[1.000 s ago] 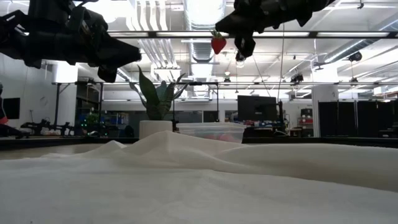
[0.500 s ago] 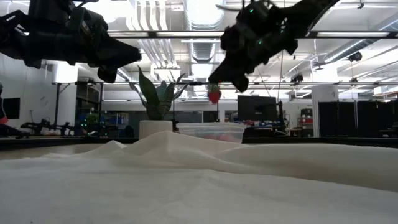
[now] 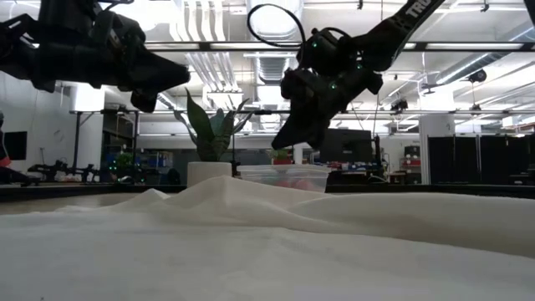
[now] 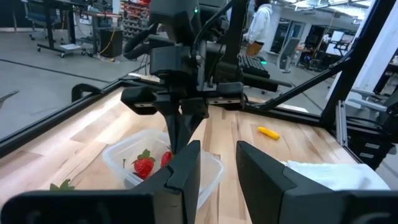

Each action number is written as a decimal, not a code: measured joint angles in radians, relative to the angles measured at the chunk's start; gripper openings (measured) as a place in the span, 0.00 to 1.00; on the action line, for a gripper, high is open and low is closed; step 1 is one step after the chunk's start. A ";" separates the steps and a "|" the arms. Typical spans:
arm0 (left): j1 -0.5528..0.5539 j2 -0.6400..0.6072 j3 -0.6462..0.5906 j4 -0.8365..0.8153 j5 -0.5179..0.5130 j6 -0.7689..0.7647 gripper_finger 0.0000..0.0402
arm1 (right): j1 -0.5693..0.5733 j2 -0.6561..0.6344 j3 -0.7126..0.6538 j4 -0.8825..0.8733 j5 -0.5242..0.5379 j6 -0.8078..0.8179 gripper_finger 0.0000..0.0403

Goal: Pick and placing Produce into tupperware
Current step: Put the red strawberry into the transparent bin, then put the yellow corn into the transparent bin

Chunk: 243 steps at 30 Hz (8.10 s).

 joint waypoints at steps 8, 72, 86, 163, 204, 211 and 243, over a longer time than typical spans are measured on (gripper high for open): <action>0.000 0.000 0.000 -0.011 0.000 -0.001 0.22 | -0.012 0.023 -0.006 -0.018 0.000 -0.022 0.02; 0.000 0.000 0.000 0.008 0.000 -0.001 0.22 | 0.346 -1.031 -0.136 -0.424 0.290 -0.055 0.26; 0.000 0.000 0.000 0.019 0.000 -0.001 0.22 | 0.373 -1.123 -0.125 -0.667 0.275 -0.102 0.24; 0.000 0.000 0.000 0.072 -0.071 -0.058 0.22 | 1.298 -0.283 0.067 -1.248 0.774 0.392 0.40; 0.000 0.000 0.000 0.071 -0.080 -0.050 0.22 | 1.105 -0.390 -0.256 -0.817 0.538 0.133 0.50; 0.000 0.000 0.000 0.071 -0.079 -0.050 0.22 | 1.083 -0.370 -0.265 -0.798 0.480 0.106 0.50; -0.001 0.000 0.000 0.070 -0.078 -0.026 0.22 | 1.023 -0.346 -0.292 -0.762 0.433 0.083 0.50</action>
